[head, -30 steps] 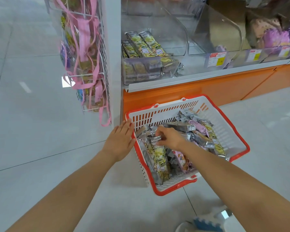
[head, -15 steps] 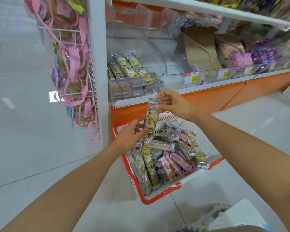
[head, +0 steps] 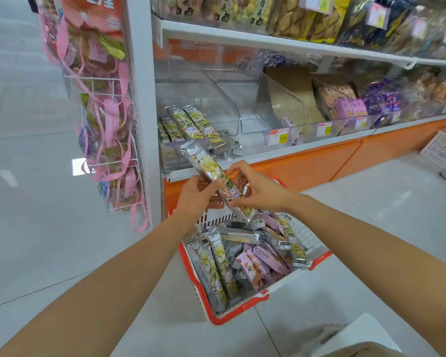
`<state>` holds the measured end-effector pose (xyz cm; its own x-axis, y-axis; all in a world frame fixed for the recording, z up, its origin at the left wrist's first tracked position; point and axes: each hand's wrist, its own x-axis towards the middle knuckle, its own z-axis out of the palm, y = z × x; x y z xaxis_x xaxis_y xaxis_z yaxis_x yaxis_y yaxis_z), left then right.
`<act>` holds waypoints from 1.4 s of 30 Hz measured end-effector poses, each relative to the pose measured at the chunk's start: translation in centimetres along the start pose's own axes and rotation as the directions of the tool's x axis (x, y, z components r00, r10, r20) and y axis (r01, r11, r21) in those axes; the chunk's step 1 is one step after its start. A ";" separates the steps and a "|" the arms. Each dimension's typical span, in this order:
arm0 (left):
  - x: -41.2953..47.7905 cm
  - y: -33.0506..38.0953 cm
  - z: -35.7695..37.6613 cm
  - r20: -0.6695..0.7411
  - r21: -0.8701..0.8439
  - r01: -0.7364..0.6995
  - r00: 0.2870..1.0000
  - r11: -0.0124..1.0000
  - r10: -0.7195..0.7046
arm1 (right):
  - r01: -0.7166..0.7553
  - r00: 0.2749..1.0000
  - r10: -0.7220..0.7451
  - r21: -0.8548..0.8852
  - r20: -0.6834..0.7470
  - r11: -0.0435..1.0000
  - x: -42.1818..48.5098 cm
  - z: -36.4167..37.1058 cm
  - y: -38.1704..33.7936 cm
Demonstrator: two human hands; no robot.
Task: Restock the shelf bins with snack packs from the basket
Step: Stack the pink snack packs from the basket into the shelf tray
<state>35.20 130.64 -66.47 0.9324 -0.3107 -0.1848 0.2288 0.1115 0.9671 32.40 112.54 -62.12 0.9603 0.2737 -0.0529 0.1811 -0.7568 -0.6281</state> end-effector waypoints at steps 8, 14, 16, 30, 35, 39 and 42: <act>1.2 1.7 -0.7 -0.054 0.514 -0.397 0.870 0.760 0.490 | 0.003 0.981 0.017 0.103 -0.195 0.995 0.8 -4.0 -2.1; 2.5 1.6 -5.5 0.105 0.956 -0.271 0.670 0.111 0.735 | -0.006 0.949 0.025 0.062 -0.313 0.998 5.9 -7.0 -4.2; 2.6 1.4 -6.6 0.144 0.979 -0.203 0.730 0.011 0.668 | -0.034 0.945 0.048 0.049 -0.324 0.998 8.4 -7.3 -5.1; 4.2 0.3 -10.4 0.361 0.932 -0.229 0.674 -0.282 0.645 | -0.144 0.955 0.106 -0.120 -0.278 0.982 21.0 -2.3 -7.0; 4.5 0.3 -10.5 0.372 0.928 -0.236 0.636 -0.289 0.676 | -0.177 0.963 0.124 -0.211 -0.240 0.961 21.6 -1.0 -6.5; 4.5 0.3 -10.5 0.375 0.927 -0.246 0.627 -0.283 0.683 | -0.182 0.963 0.109 -0.297 -0.246 0.937 21.2 -0.7 -6.7; 4.5 0.2 -10.5 0.370 0.929 -0.253 0.637 -0.269 0.676 | -0.201 0.961 0.114 -0.352 -0.252 0.914 21.1 -0.7 -7.0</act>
<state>42.36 139.19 -68.94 0.6455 -0.4715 0.6008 -0.5577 -0.8285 -0.0510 51.57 123.22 -58.28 0.9970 0.0272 0.0728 0.0473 -0.9556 -0.2908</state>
